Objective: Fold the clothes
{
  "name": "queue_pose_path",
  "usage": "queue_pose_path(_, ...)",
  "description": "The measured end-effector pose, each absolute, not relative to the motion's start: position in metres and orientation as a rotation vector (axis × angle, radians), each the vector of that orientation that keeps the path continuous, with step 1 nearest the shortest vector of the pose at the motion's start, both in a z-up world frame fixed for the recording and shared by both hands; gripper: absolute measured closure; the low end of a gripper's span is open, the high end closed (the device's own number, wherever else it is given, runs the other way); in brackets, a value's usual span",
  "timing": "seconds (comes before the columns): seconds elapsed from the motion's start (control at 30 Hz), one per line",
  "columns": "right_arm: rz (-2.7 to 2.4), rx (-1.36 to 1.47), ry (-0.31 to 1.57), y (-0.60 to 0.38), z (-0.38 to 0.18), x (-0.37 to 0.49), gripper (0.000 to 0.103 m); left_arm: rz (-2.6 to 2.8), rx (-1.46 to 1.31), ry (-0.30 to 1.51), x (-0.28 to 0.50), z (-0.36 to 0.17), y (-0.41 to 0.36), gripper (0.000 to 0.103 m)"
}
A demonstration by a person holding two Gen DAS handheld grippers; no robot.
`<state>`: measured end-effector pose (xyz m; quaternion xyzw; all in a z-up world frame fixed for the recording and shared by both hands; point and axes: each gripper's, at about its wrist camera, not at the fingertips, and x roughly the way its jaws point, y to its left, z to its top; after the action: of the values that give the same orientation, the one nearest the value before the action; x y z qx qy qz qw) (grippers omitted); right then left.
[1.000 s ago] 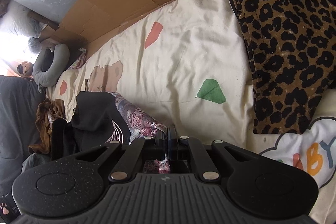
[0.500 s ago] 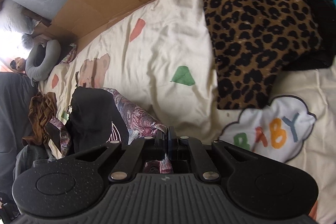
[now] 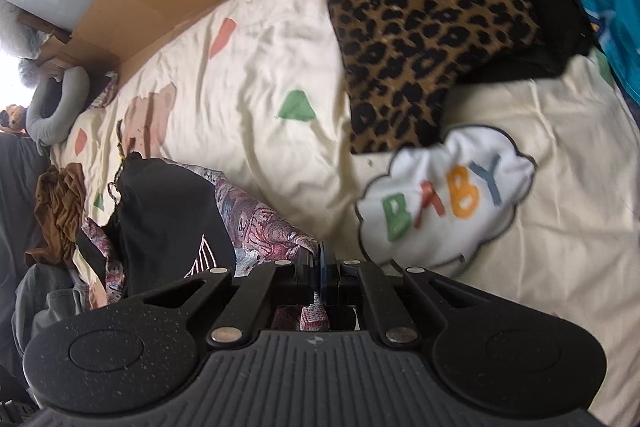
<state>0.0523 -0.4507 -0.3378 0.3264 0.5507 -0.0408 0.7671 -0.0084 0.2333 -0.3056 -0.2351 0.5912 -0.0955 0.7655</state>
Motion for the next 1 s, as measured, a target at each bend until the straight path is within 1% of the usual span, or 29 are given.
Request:
queue_pose_path(0.3,-0.137,0.688,1.253,-0.458,-0.331,0.02,0.103,-0.218,-0.505,1.371,-0.023,-0.304,0.229,0.096)
queue_pose_path(0.53,-0.174,0.698,1.317,-0.461,-0.346,-0.001,0.103,-0.154,-0.501,1.442,-0.041,-0.305,0.24,0.097)
queue_pose_path(0.67,-0.19,0.689,1.347,-0.462,-0.351,-0.008,0.1,-0.138,-0.484,1.475,-0.04,-0.302,0.243,0.096)
queue_pose_path(0.7,-0.205,0.679,1.339,-0.465,-0.348,-0.008,0.097,-0.123,-0.48,1.48,-0.038,-0.299,0.247,0.094)
queue_pose_path(0.77,-0.233,0.659,1.324,-0.47,-0.343,-0.009,0.095,-0.085,-0.46,1.48,-0.034,-0.291,0.258,0.093)
queue_pose_path(0.87,-0.269,0.635,1.287,-0.48,-0.337,-0.007,0.094,-0.031,-0.388,1.472,-0.024,-0.28,0.272,0.092)
queue_pose_path(1.0,-0.251,0.63,1.254,-0.48,-0.337,0.006,0.092,-0.02,-0.343,1.398,0.0,-0.274,0.278,0.09)
